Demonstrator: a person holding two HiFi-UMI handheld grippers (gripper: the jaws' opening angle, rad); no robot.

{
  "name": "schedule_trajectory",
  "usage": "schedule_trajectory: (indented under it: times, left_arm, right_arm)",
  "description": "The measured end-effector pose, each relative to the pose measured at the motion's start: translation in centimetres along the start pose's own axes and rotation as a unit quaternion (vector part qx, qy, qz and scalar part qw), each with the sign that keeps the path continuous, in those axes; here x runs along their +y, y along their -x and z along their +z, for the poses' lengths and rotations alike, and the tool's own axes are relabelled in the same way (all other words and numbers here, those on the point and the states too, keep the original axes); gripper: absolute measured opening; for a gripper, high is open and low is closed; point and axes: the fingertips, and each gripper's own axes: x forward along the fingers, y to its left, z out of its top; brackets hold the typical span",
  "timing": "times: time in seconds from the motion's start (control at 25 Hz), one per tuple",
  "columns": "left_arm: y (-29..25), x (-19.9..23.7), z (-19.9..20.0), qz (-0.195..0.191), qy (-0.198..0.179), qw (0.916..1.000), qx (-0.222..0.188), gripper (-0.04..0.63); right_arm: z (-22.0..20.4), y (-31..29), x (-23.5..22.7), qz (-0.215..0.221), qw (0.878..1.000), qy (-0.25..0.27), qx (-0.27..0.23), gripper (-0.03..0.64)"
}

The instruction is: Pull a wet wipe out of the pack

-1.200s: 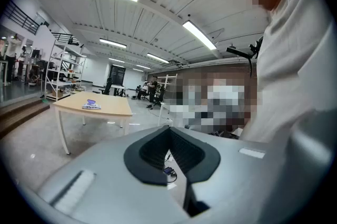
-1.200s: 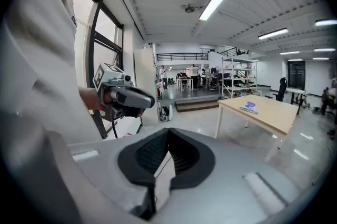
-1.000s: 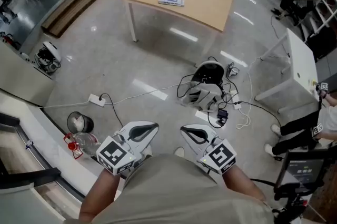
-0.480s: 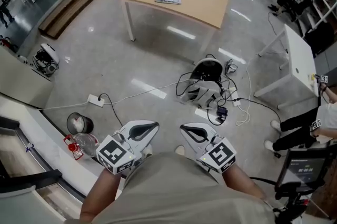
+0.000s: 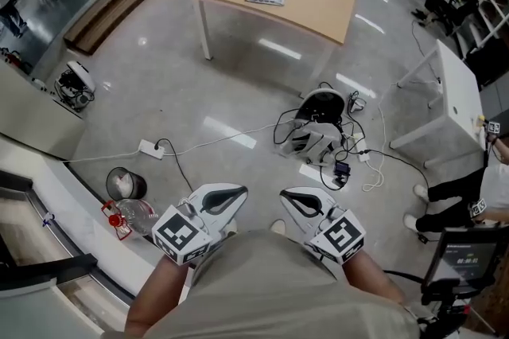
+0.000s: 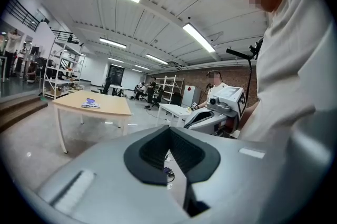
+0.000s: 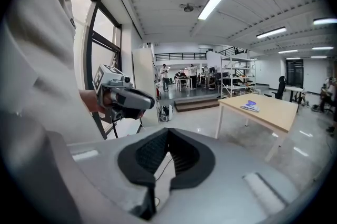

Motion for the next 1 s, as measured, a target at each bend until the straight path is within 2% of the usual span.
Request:
schedule_trajectory:
  times: [0.24, 0.44, 0.64, 0.84, 1.0]
  left_arm:
    - [2.8, 2.3, -1.1, -0.002, 0.005, 1.0, -0.003, 0.006]
    - [5.8, 5.9, -1.6, 0.002, 0.003, 1.0, 0.006, 0.005]
    - [7.5, 9.4, -1.9, 0.003, -0.002, 0.9999, 0.016, 0.005]
    - [5.5, 12.7, -2.1, 0.004, 0.008, 0.9998, 0.018, 0.005]
    - [1.6, 15.6, -1.2, 0.0, 0.007, 0.9998, 0.02, 0.005]
  right_arm:
    - [0.9, -3.4, 1.3, 0.003, 1.0, 0.005, 0.008, 0.002]
    - [2.4, -7.6, 1.9, 0.003, 1.0, 0.013, 0.009, 0.002]
    - [3.5, -10.6, 1.3, -0.022, 1.0, 0.005, 0.014, 0.002]
    - [3.0, -11.8, -1.3, -0.022, 0.999, -0.01, 0.021, 0.002]
    - [2.3, -12.9, -6.1, -0.027, 0.999, -0.028, 0.035, 0.002]
